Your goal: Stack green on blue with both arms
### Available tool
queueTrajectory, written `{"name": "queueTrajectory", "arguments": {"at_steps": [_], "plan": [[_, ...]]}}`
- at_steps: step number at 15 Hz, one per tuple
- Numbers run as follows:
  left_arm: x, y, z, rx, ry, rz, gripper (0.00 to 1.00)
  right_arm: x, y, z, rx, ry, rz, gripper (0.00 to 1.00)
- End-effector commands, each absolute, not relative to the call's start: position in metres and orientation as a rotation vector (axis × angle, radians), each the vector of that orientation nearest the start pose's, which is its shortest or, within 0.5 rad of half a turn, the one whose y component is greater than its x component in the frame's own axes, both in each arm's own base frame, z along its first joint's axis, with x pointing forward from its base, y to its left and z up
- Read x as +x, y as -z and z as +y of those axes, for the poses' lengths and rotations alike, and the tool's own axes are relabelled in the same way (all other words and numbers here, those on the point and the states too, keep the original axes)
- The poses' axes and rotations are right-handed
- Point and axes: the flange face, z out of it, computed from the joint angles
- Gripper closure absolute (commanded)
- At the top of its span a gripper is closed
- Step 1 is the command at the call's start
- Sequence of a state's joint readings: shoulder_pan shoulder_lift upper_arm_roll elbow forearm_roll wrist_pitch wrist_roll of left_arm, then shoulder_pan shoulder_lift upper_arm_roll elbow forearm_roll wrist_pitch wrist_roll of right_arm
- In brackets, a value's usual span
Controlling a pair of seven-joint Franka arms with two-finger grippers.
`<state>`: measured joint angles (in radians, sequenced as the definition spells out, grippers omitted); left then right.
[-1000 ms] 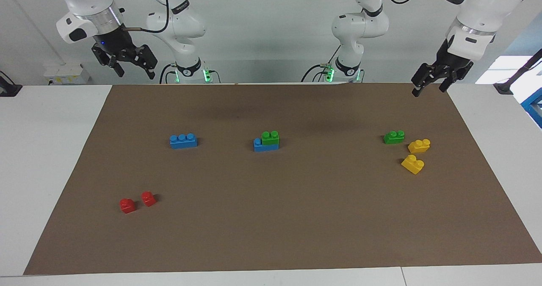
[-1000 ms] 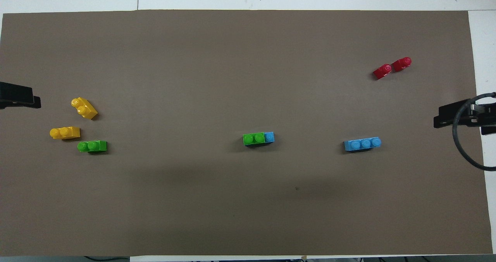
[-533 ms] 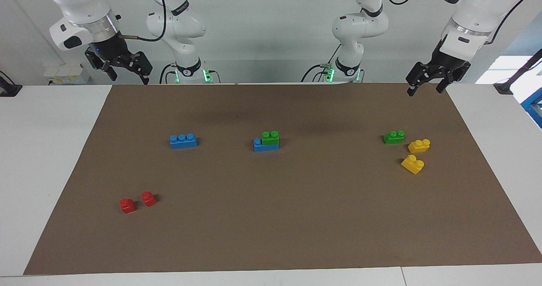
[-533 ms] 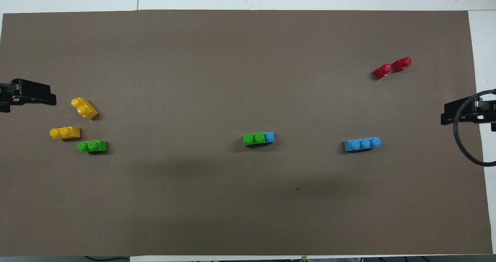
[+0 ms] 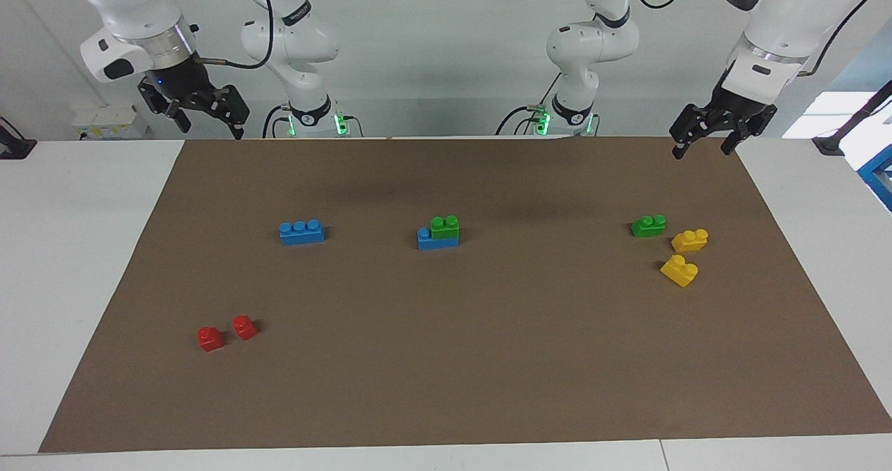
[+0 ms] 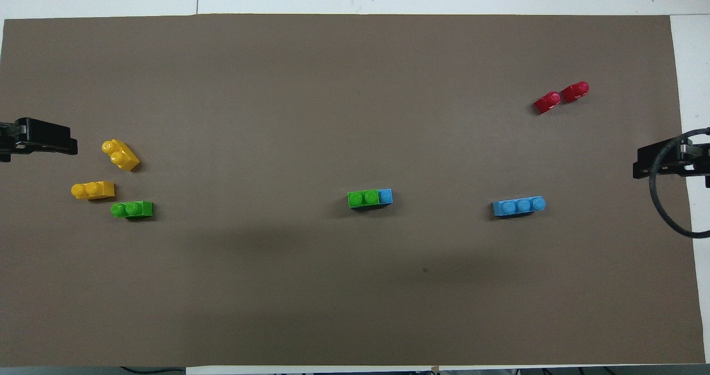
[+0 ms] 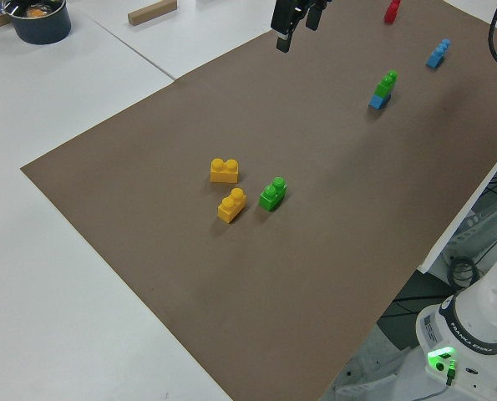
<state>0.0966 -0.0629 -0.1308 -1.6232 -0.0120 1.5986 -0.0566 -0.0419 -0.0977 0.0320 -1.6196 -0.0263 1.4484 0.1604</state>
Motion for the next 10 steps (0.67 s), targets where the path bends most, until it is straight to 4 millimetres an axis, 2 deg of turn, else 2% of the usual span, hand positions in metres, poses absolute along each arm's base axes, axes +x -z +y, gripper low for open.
{"name": "queueTrajectory", "arguments": {"at_steps": [1,3,10], "plan": [[0.5321,-0.6383,-0.0164,-3.127,0.050,-0.019,0.00,0.5147,-0.6497,-0.0094,-3.170,-0.076,0.293,0.00],[0.5316,-0.6378,-0.0164,-3.127,0.043,-0.017,0.00,0.5149,-0.6498,-0.0077,-3.158,-0.073,0.342,0.00],[0.5316,-0.6378,-0.0164,-3.127,0.043,-0.015,0.00,0.5146,-0.6486,-0.0075,-3.157,-0.076,0.342,0.00]]}}
